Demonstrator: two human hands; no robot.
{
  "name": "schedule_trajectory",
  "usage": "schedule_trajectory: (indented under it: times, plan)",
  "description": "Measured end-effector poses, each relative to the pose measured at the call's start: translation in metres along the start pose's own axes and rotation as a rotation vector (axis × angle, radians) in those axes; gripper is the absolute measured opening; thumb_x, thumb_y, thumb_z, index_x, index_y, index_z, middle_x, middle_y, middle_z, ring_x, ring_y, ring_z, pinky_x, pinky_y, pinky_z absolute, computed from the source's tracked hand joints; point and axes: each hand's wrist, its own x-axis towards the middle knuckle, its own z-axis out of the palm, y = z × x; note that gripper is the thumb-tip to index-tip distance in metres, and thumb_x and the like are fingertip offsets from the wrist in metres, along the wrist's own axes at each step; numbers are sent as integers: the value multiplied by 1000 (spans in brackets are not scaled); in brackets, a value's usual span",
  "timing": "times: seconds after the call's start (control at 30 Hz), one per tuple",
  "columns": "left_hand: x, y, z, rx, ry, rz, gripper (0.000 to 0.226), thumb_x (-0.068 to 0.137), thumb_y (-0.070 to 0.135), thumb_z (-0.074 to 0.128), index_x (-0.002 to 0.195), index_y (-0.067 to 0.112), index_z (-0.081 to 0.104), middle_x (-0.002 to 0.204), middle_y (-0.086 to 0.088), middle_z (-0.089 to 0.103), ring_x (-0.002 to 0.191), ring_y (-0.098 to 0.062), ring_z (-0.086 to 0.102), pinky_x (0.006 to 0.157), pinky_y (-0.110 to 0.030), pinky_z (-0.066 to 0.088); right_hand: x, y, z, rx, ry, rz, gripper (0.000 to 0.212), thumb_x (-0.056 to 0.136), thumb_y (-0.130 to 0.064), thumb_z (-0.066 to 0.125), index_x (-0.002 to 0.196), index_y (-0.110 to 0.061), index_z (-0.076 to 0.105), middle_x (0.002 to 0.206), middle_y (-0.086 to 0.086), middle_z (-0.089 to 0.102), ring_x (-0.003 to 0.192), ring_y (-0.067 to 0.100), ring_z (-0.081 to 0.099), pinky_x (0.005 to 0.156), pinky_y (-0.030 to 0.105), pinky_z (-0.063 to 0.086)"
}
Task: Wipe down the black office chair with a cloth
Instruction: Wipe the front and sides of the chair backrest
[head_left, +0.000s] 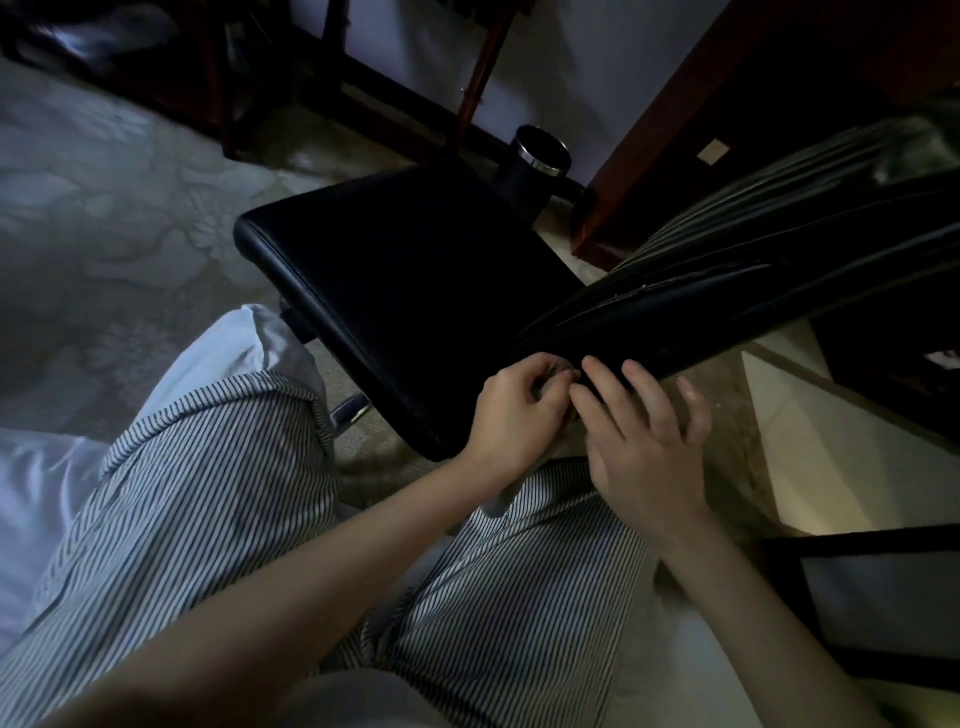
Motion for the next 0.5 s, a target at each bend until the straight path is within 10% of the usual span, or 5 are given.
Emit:
schedule_trajectory:
  times: [0.5]
  plan:
    - [17, 110, 26, -183, -39, 308, 14, 91, 13, 54, 90, 12, 68, 77, 7, 66, 76, -6, 64, 71, -26, 52, 23, 50, -43, 62, 220, 329, 37, 98, -18, 34, 133, -14, 44, 138, 2, 50, 125, 24, 34, 105, 43, 21]
